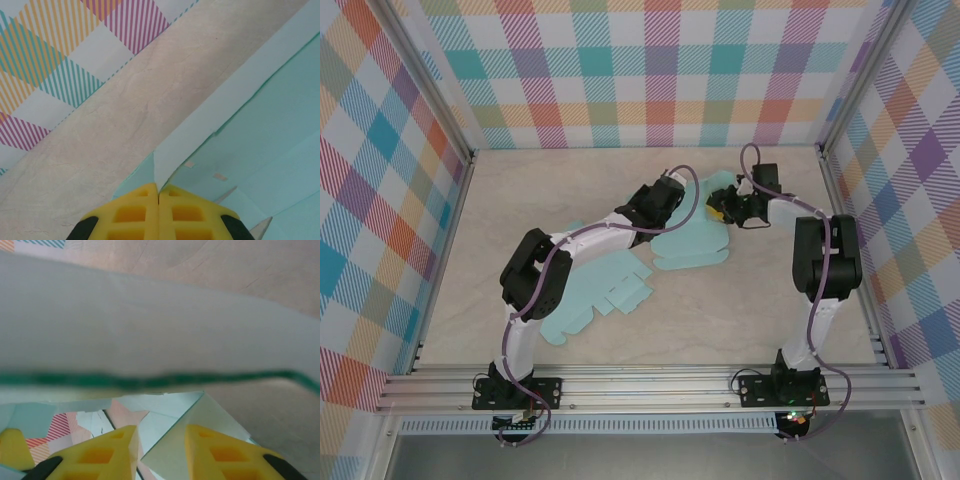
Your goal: Fold the paper box
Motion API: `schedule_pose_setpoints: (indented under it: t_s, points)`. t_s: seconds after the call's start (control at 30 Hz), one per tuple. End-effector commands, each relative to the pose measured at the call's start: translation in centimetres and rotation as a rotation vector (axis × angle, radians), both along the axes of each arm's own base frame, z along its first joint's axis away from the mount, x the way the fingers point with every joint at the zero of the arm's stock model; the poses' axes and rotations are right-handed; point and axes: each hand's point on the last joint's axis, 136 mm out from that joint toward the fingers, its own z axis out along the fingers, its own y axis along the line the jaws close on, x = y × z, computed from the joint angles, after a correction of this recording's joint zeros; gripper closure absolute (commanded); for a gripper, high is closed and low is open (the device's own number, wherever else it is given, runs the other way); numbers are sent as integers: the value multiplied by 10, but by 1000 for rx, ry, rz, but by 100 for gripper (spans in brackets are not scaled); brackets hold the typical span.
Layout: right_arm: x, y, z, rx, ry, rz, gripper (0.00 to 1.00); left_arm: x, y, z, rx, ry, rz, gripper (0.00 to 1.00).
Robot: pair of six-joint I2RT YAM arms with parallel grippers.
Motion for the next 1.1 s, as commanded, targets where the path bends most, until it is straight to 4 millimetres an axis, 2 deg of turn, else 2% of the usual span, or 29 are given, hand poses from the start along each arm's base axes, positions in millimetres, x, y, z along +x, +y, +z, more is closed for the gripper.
schedule_pose_setpoints:
  t_s: [0.0, 0.13, 0.27, 0.4, 0.53, 0.67, 0.83, 0.93, 1.07]
  points:
    - [11, 8, 2, 47, -4, -19, 73, -1, -10, 13, -66, -5, -12, 100]
    - [11, 5, -2, 31, 15, -38, 74, -1, -10, 11, -73, 1, -7, 100]
    - [-1, -8, -2, -54, 40, -34, 72, -1, -5, 9, -45, -11, -3, 100]
    - [-18, -36, 7, -114, 47, -65, 64, -2, -7, 4, -4, -20, -37, 100]
    - [-35, -64, 18, -131, 43, -94, 60, 0, -8, 0, 45, -35, -76, 100]
    - [-40, -84, 34, -135, 13, -114, 57, -1, -11, -2, 64, -45, -109, 100]
    - [-25, -108, 48, -125, -20, -152, 57, -2, -15, -6, 64, -57, -147, 100]
    - [-5, -116, 50, -92, -25, -141, 57, -1, -17, -8, 91, -81, -170, 100]
    - [26, -115, 48, -34, -40, -95, 59, 3, -17, -7, 143, -136, -183, 100]
